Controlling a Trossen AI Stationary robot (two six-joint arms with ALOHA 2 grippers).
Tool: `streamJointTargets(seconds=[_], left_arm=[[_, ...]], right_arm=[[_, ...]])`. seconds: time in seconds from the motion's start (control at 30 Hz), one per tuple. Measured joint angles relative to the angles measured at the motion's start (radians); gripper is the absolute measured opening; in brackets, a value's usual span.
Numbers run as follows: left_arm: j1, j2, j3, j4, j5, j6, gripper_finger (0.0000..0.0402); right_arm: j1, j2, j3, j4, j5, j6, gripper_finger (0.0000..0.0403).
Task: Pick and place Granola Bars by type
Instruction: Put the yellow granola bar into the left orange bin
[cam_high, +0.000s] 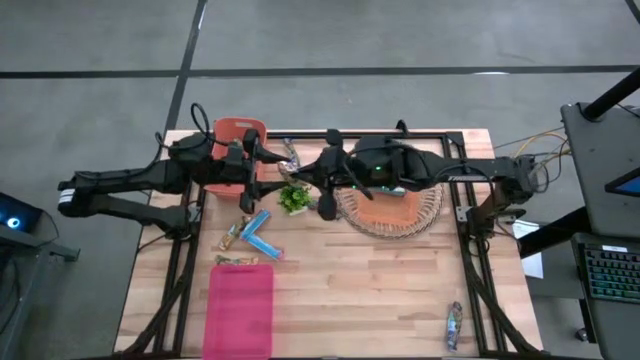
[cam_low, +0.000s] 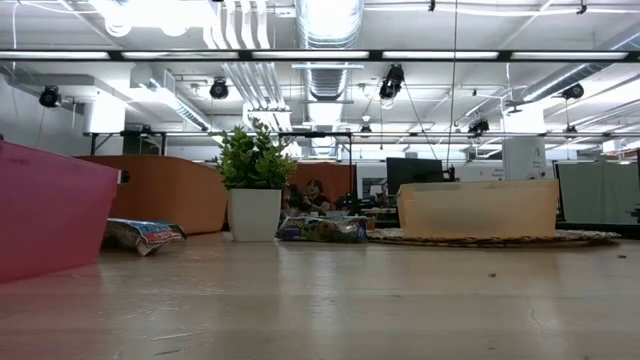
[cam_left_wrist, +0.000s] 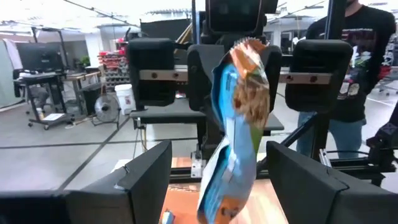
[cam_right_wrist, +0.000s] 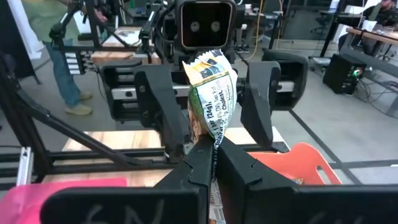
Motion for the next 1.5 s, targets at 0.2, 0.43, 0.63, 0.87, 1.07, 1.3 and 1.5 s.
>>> streamJointTargets(seconds=[0.2, 0.43, 0.63, 0.87, 1.07, 1.3, 1.5], left_arm=[[0.000, 0.000, 0.000, 0.002, 0.045, -0.036, 0.0242], [-0.001, 0.010, 0.000, 0.000, 0.058, -0.056, 0.0235], [-0.001, 0.015, 0.000, 0.001, 0.058, -0.065, 0.0200], [-0.001, 0.016, 0.000, 0.001, 0.048, -0.088, 0.0168], [-0.001, 0.016, 0.000, 0.002, 0.033, -0.101, 0.0133], [0.000, 0.016, 0.000, 0.001, 0.033, -0.101, 0.0082], [0.000, 0.016, 0.000, 0.001, 0.033, -0.101, 0.0049]], right_arm=[[-0.007, 0.031, 0.087, -0.084, 0.000, -0.023, 0.0008], [-0.016, 0.050, 0.135, -0.102, 0.000, -0.040, 0.0008], [-0.016, 0.066, 0.141, -0.103, 0.000, -0.052, 0.0008], [-0.015, 0.079, 0.150, -0.100, -0.005, -0.048, 0.0008], [-0.015, 0.079, 0.149, -0.097, -0.008, -0.048, 0.0009], [-0.014, 0.079, 0.149, -0.094, -0.008, -0.052, 0.0009], [-0.015, 0.079, 0.149, -0.094, -0.039, -0.111, 0.0018]])
